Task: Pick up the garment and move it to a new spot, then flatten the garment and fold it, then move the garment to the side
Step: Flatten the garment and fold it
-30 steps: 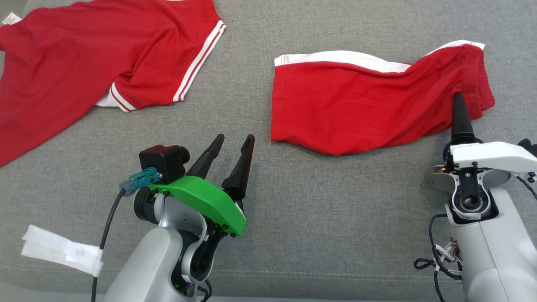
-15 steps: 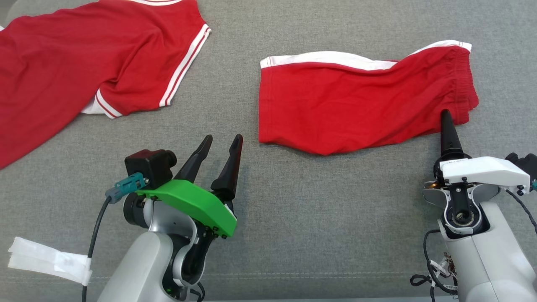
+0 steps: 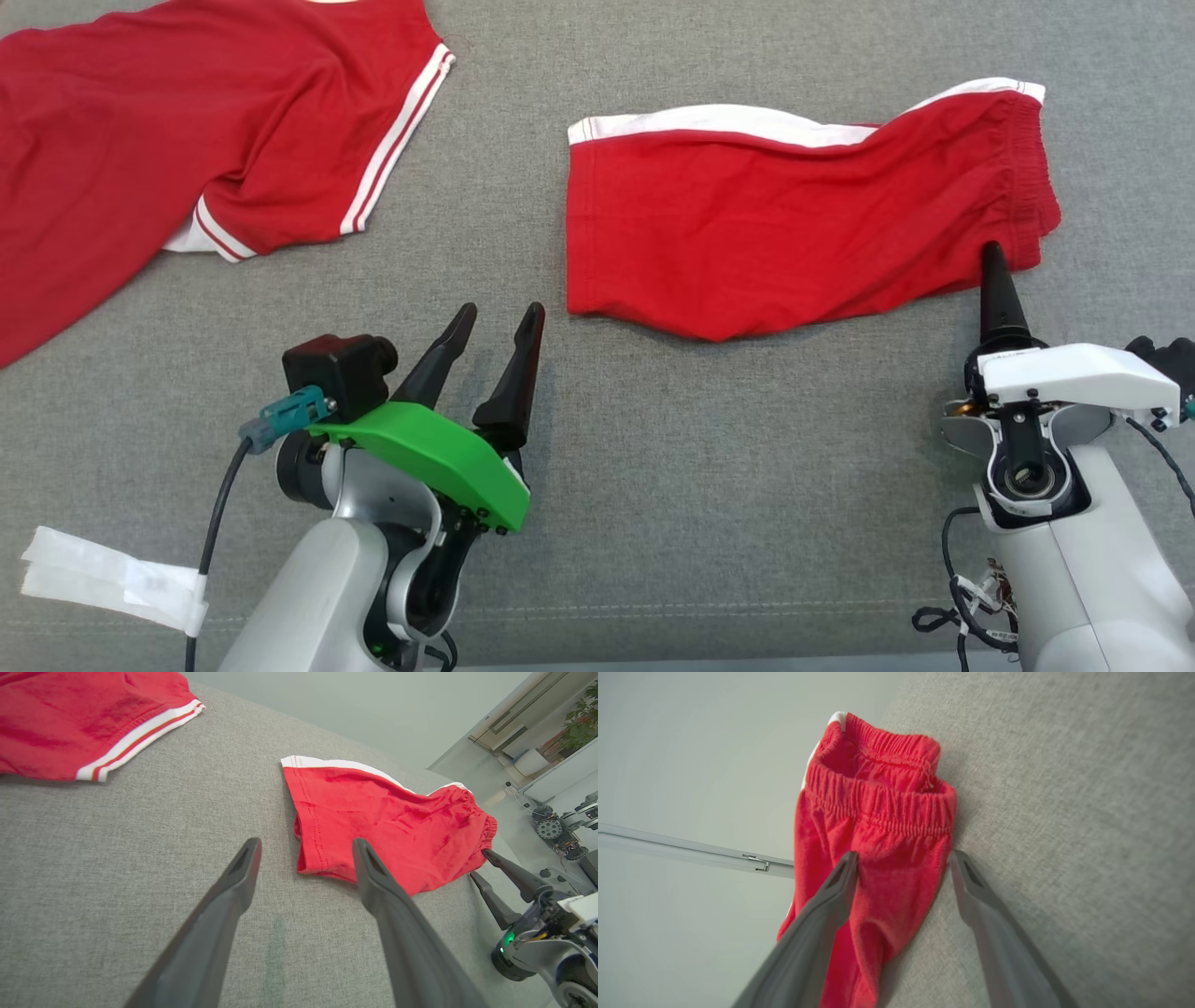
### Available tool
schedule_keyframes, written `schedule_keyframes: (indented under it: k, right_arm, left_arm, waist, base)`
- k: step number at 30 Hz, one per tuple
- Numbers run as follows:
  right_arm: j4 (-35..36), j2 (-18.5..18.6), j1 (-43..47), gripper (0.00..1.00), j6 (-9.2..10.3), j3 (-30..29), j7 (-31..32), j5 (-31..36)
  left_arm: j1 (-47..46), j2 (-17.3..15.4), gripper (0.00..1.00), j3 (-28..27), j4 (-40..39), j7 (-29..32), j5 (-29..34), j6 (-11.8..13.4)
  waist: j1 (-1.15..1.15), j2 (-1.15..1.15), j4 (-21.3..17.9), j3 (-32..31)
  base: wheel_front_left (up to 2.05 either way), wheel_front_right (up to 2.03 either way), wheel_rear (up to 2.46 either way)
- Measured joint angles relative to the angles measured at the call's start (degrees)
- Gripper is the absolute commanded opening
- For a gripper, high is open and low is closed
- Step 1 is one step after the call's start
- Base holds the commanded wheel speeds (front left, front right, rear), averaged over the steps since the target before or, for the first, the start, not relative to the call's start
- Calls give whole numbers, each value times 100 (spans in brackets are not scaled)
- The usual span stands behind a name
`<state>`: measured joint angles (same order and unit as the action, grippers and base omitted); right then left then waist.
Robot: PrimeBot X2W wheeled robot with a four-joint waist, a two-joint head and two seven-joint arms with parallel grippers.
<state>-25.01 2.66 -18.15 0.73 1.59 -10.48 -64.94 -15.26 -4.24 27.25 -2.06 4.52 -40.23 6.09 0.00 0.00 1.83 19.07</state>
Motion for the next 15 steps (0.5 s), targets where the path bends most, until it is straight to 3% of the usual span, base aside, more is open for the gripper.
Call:
schedule_keyframes:
  k: [12, 13, 14, 15]
  right_arm:
    - [-241, 310, -204, 100, 299, -33, 103, 202]
    - [-261, 327, -224, 90, 302, -30, 115, 210]
    - [-275, 344, -245, 74, 335, -25, 130, 225]
    - [-283, 361, -261, 49, 339, -19, 145, 242]
  left_arm:
    - [0, 8, 100, 93, 25, 54, 116, 1]
    - [0, 8, 100, 93, 32, 54, 116, 1]
    - [1, 8, 100, 93, 40, 54, 116, 2]
    - [1, 8, 100, 93, 49, 54, 116, 2]
  waist:
    - [0, 0, 169, -68]
    - [0, 0, 182, -77]
    - [0, 0, 194, -88]
    - [0, 0, 204, -100]
  base:
    - [0, 0, 0]
    - [0, 0, 0]
    - [0, 0, 0]
    - [0, 0, 0]
